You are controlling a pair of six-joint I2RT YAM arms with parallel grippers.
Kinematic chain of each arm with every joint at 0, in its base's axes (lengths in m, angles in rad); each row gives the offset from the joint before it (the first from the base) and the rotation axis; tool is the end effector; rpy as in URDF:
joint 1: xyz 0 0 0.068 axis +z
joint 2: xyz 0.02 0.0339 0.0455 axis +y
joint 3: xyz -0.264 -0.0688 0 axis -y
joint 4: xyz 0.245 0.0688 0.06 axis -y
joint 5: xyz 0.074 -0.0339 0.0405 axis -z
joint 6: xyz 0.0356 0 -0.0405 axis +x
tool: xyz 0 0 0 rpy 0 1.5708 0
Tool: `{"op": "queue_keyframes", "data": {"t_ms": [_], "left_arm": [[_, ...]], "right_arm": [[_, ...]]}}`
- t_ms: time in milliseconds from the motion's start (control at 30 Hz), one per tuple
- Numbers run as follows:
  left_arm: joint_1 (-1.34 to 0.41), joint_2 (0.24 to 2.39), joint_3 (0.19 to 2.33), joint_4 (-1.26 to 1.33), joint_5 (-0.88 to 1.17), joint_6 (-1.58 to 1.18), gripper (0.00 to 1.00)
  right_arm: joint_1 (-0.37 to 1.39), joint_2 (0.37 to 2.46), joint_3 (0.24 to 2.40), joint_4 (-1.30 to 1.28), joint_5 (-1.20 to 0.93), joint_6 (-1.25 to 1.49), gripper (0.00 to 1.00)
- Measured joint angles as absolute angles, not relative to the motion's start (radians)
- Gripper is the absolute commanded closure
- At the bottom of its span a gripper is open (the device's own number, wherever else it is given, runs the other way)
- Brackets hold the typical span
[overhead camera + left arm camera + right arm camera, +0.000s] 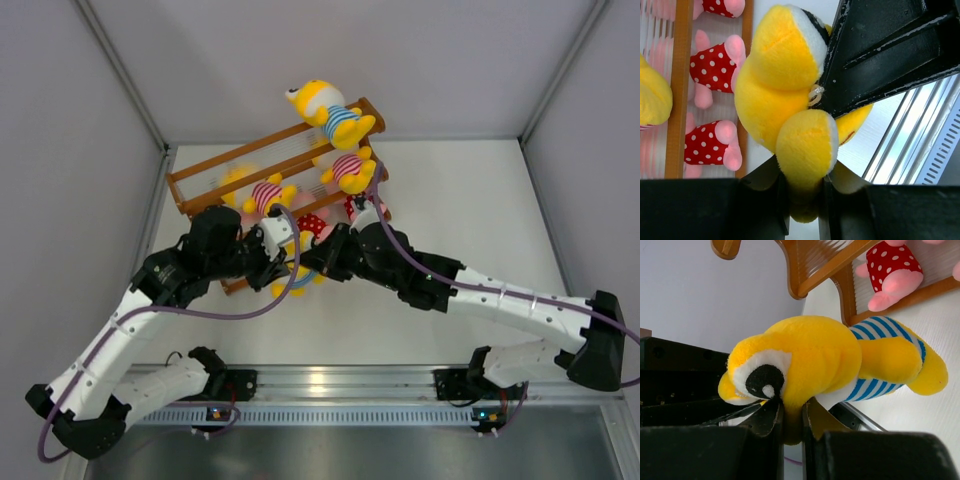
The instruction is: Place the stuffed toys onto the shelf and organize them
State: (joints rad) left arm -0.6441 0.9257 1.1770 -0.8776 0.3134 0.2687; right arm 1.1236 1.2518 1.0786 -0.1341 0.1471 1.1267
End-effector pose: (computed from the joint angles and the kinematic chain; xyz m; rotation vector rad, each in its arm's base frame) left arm 0.1302 -0.1115 0.3803 1.1338 1.9047 -0.5535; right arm 0.1314 0.2619 0.3480 0.1181 2.1284 1.3379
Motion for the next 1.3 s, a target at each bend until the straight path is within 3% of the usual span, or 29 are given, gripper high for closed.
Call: {"op": "queue_keyframes", "data": {"t_ms": [67,100,200,300,600,1000,1300], "left_arm": [[-0.644,0.928,1.179,-0.876,0.326,0.261,1.0],[-0.644,0.929,1.182,-0.876,0.33,0.259,1.0],[-0.638,0.934,1.201,-0.876,0.327,0.252,1.0],[-0.635,0.948,1.239,-0.878,0.324,0.237,1.0],[-0.619,0.984,1.441,-0.906,0.416,0.199,1.0],[-0.563,1.0,1.624,-0.949,0.594,0.047,1.0],[-0.467,1.126,1.667,-0.898,0.773,-0.161,1.0]], "right_arm": [[1.124,1.24,1.069,-0.133,0.148,1.126,0.86],[1.124,1.234,1.068,-0.134,0.148,1.124,0.67],[1.124,1.212,1.068,-0.152,0.162,1.089,0.4],[1.123,1.159,1.068,-0.198,0.187,1.023,0.27],[1.081,0.942,1.089,-0.35,0.189,0.623,0.16],[1.056,0.948,1.193,-0.426,-0.003,0.311,0.18],[1.056,0.864,1.293,-0.577,0.041,0.106,0.18]]}}
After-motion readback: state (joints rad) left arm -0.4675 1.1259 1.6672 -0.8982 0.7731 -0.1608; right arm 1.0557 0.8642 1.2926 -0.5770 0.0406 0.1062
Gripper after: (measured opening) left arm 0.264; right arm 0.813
